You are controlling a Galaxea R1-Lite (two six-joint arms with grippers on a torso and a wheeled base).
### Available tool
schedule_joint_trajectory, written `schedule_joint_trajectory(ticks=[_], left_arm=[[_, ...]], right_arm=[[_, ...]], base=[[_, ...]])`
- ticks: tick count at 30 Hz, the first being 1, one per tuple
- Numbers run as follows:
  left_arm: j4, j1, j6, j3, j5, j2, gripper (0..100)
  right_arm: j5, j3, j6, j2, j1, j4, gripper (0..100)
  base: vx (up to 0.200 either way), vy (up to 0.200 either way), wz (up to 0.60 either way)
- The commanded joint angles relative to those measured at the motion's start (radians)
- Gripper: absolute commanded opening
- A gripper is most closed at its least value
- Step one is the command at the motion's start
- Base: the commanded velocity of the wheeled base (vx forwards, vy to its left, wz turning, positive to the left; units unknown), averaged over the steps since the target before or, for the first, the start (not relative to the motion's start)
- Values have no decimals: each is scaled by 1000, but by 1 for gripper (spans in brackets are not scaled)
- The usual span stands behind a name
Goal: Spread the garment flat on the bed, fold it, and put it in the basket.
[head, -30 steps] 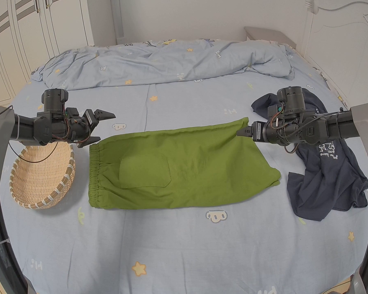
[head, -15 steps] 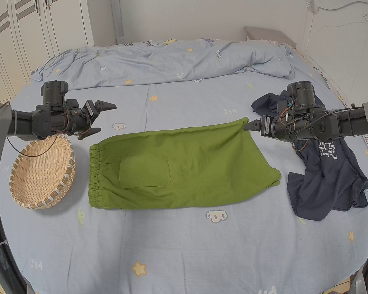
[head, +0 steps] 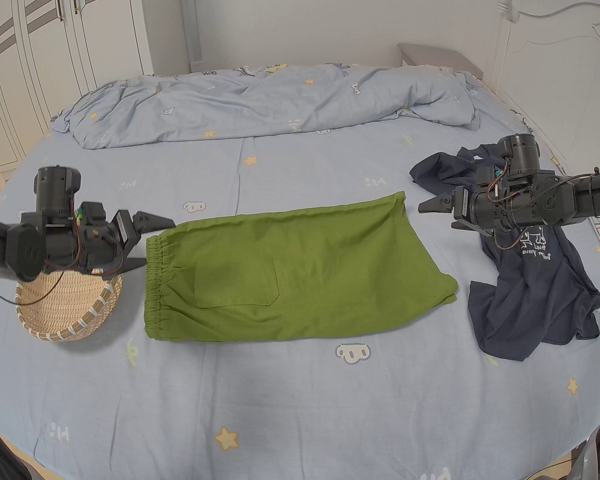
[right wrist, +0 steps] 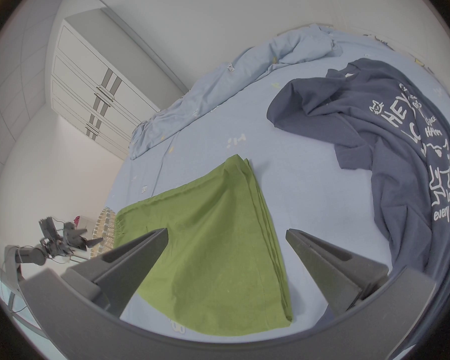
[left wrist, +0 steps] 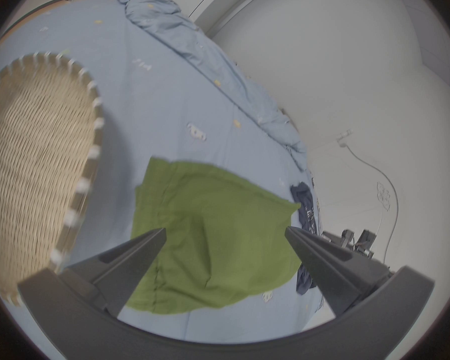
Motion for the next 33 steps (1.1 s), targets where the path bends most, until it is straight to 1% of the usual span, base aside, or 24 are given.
schedule_joint_trajectory(ticks=[1, 5, 8, 13, 16, 19, 24, 33], left_arm=[[-186, 1, 43, 316, -15, -115, 100], [-270, 24, 42, 344, -17, -59, 100], [-282, 42, 43, 335, -17, -10, 100], [-293, 42, 46, 325, -14, 37, 100], [-335, 42, 75, 315, -9, 85, 100], [-342, 36, 80, 312, -8, 105, 100], [-345, 27, 82, 269, -5, 160, 100], [-347, 44, 86, 229, 0, 211, 100]], right_arm=[[102, 19, -4, -27, -39, 48, 100], [102, 44, -7, -32, -28, 51, 100], [102, 67, -13, -36, -28, 51, 100], [102, 76, -11, -44, -40, 51, 100], [102, 91, -11, -61, -43, 51, 100], [102, 93, -11, -64, -40, 51, 100], [102, 94, -11, -62, -40, 51, 100], [102, 93, -11, -62, -42, 48, 100]], base=[[0, 0, 0], [0, 0, 0], [0, 0, 0], [0, 0, 0], [0, 0, 0], [0, 0, 0], [0, 0, 0], [0, 0, 0]])
